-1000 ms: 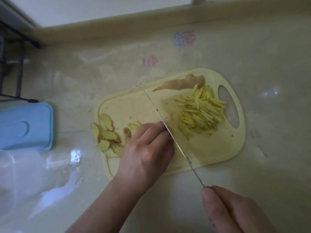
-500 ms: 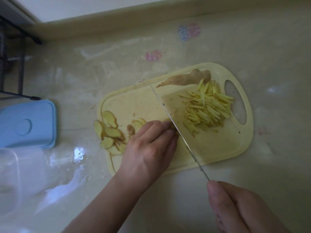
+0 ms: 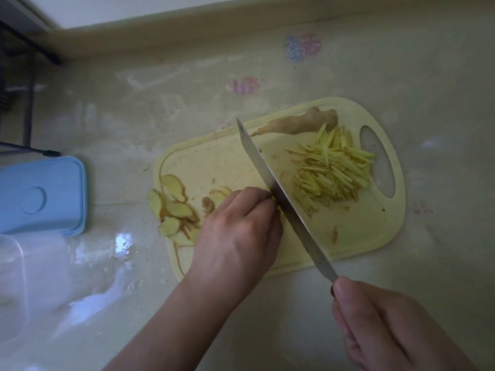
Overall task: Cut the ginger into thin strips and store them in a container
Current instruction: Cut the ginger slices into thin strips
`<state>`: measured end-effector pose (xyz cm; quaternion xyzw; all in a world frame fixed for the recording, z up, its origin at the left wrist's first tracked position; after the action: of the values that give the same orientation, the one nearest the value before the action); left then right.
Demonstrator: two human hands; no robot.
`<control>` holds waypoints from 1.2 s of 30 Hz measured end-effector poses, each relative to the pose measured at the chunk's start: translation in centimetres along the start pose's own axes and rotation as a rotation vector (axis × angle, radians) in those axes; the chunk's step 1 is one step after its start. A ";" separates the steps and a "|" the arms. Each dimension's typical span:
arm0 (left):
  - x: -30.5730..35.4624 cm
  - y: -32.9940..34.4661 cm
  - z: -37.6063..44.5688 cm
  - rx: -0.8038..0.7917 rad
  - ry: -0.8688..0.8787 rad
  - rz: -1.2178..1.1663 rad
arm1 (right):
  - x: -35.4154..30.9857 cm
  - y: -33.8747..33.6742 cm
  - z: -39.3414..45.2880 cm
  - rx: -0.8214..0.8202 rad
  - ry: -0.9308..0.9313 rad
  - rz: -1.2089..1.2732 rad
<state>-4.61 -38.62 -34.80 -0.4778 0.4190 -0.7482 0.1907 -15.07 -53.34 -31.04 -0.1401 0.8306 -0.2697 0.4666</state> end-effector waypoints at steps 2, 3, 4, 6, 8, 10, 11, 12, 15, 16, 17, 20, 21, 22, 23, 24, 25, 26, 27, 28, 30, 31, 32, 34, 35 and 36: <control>0.0 -0.1 0.0 -0.015 -0.009 0.006 | -0.2 0.3 -0.2 -0.001 -0.065 -0.062; 0.0 -0.1 -0.1 -0.020 -0.009 0.006 | -0.4 0.3 -0.2 0.062 -0.144 -0.104; -0.1 -0.2 -0.1 -0.023 -0.008 0.006 | -0.7 0.3 -0.2 0.106 -0.176 -0.114; 0.0 -0.2 -0.1 -0.020 -0.007 0.003 | -0.6 0.7 -0.2 0.127 -0.183 -0.106; 0.0 -0.1 0.0 -0.006 -0.010 -0.009 | -0.8 1.1 -0.1 0.110 -0.253 -0.180; 0.0 -0.2 0.0 0.011 -0.012 -0.022 | -0.7 1.3 1.1 0.015 -0.190 -0.163; 0.0 -0.1 -0.1 0.018 -0.011 -0.029 | -0.5 1.6 1.6 -0.106 -0.071 -0.107; 0.0 -0.1 -0.1 0.021 -0.011 -0.033 | -0.2 2.2 1.7 -0.191 0.037 -0.064; -0.1 -0.1 -0.2 0.018 -0.029 -0.040 | 0.8 1.9 1.0 -0.192 0.099 -0.020; -0.2 0.0 -0.2 0.013 -0.038 -0.044 | 0.6 1.2 1.1 -0.126 0.092 -0.007; -0.2 0.0 -0.2 0.006 -0.048 -0.046 | 0.6 1.1 0.9 -0.109 0.101 -0.011; -0.1 0.1 -0.3 0.004 -0.070 -0.048 | 0.1 1.8 0.1 -0.253 0.046 -0.057; 0.0 0.1 -0.3 0.006 -0.075 -0.046 | 0.0 1.4 -0.1 -0.197 -0.076 -0.102; 0.0 0.1 -0.3 0.011 -0.077 -0.042 | -0.4 0.6 -0.3 -0.034 -0.230 -0.214; 0.1 0.0 -0.2 0.017 -0.075 -0.033 | -0.5 0.3 -1.0 0.128 -0.331 -0.319; 0.1 0.0 -0.2 0.024 -0.069 -0.015 | -0.3 0.3 -1.8 0.202 -0.364 -0.350; 0.1 -0.1 -0.1 0.030 -0.062 0.007 | -0.4 0.9 -2.4 0.227 -0.403 -0.359; 0.1 -0.1 -0.1 0.036 -0.057 0.021 | -0.4 1.1 -2.1 0.187 -0.393 -0.323; 0.1 -0.2 -0.1 0.041 -0.057 0.023 | -0.7 1.4 -1.6 0.076 -0.330 -0.278; 0.1 -0.2 -0.1 0.045 -0.061 0.018 | -0.8 1.5 -0.6 -0.004 -0.209 -0.227; 0.0 -0.2 -0.2 0.050 -0.069 -0.002 | 0.2 2.4 0.4 -0.130 0.072 -0.152; -0.1 -0.1 -0.2 0.053 -0.071 -0.012 | 0.9 2.5 0.2 -0.119 0.088 -0.098; -0.1 -0.1 -0.2 0.053 -0.070 -0.019 | 1.2 2.3 0.4 -0.099 0.061 -0.074; -0.2 0.0 -0.2 0.049 -0.071 -0.025 | 0.9 2.1 1.1 -0.186 0.083 -0.040; -0.2 -0.1 -0.2 0.051 -0.076 -0.027 | 0.8 2.5 1.0 -0.231 0.100 -0.035; -0.3 -0.2 -0.2 0.058 -0.078 -0.032 | 0.6 2.4 1.3 -0.224 0.081 -0.045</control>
<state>-4.63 -38.22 -34.85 -0.5074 0.3818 -0.7438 0.2088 -14.23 -52.09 -33.32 -0.1989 0.8704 -0.1911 0.4078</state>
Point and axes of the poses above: each hand's wrist, its own z-axis towards the middle knuckle, its own y-axis out of the palm, x = y × z, the point moved 5 cm from there along z, towards the middle knuckle, and after that the axes turned 5 degrees about -z, right-handed, at the moved point
